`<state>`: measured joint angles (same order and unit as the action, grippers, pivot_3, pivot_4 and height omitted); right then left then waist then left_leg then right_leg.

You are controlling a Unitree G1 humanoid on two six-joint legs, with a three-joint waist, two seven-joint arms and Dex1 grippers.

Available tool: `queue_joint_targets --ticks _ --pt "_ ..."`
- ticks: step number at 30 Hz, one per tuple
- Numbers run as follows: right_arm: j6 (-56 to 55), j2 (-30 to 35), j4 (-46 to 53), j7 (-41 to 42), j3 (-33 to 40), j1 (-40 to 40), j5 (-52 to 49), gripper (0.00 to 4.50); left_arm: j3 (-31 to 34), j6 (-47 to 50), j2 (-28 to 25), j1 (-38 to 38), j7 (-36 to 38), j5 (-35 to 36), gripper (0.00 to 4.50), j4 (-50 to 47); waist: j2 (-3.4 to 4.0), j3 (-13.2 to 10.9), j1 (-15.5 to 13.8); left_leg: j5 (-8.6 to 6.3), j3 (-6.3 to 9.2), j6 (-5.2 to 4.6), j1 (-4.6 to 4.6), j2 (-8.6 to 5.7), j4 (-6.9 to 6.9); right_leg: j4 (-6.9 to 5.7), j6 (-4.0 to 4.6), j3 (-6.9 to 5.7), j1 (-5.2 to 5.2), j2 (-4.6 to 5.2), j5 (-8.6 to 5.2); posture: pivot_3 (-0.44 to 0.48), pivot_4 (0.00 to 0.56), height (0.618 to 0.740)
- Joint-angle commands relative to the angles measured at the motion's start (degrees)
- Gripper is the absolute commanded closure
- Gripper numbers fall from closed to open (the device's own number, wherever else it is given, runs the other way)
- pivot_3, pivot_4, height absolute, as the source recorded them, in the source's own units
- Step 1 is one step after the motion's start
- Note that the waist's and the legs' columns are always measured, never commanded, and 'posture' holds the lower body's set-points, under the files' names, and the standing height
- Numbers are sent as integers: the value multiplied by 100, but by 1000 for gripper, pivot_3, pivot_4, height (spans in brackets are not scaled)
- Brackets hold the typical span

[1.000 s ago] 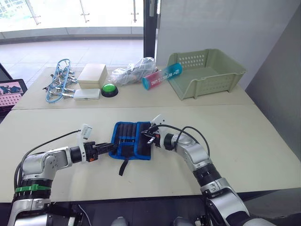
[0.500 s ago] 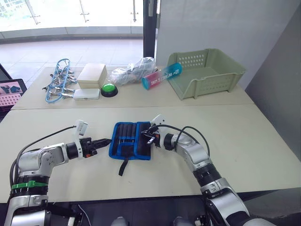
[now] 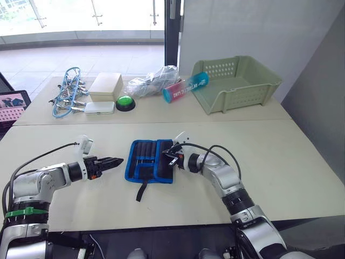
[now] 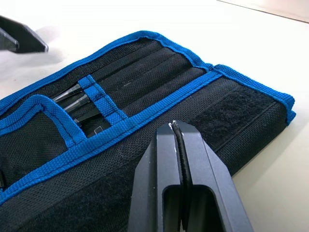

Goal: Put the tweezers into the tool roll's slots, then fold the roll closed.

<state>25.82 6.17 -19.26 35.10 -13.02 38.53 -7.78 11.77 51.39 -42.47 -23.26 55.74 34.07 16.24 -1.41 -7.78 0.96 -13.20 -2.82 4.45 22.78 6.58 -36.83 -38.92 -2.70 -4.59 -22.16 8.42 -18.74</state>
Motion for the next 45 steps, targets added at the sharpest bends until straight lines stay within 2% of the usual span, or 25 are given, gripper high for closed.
queue_joint_targets --ticks 1,9,19,22,27,37,45 --pt "243 40 -121 -11 -95 -154 119 4500 -199 -87 81 50 70 -52 2063 -268 0 0 -2 0 0 0 0 0 0 0 0 0 0 0 0 0 150 716" --pt "288 92 -52 -57 -64 -175 133 4500 -452 48 462 38 -41 -29 2063 -507 -1 1 -19 -1 -3 -1 -2 0 -1 1 0 2 2 0 0 0 150 716" --pt "284 70 -59 -81 -62 -179 133 4500 -44 208 481 -213 -152 74 2063 -168 -2 1 -12 -1 -3 -1 -2 0 -3 1 0 2 3 0 0 0 150 716" --pt "264 61 -85 -73 -68 -164 137 4500 -26 204 495 -203 -145 103 2877 -170 -2 1 -10 -1 -3 -1 -2 0 -3 1 0 2 3 0 0 0 150 716" --pt "259 59 -85 -62 -79 -164 144 4500 4 225 524 -213 -162 143 4478 -195 -2 1 -10 -1 -3 -1 -2 0 -3 1 0 2 3 0 0 0 150 716" --pt "269 98 -73 -58 -135 -197 204 4500 60 202 419 -379 -133 172 4478 -228 -2 1 -11 -1 -3 -1 -2 0 -3 1 0 2 2 0 0 0 150 716" --pt "293 76 -106 -108 -206 -267 322 4500 -457 642 602 -890 -15 430 4478 -1139 -4 2 -21 -1 -2 -1 1 0 -5 3 0 2 3 0 0 0 150 716"
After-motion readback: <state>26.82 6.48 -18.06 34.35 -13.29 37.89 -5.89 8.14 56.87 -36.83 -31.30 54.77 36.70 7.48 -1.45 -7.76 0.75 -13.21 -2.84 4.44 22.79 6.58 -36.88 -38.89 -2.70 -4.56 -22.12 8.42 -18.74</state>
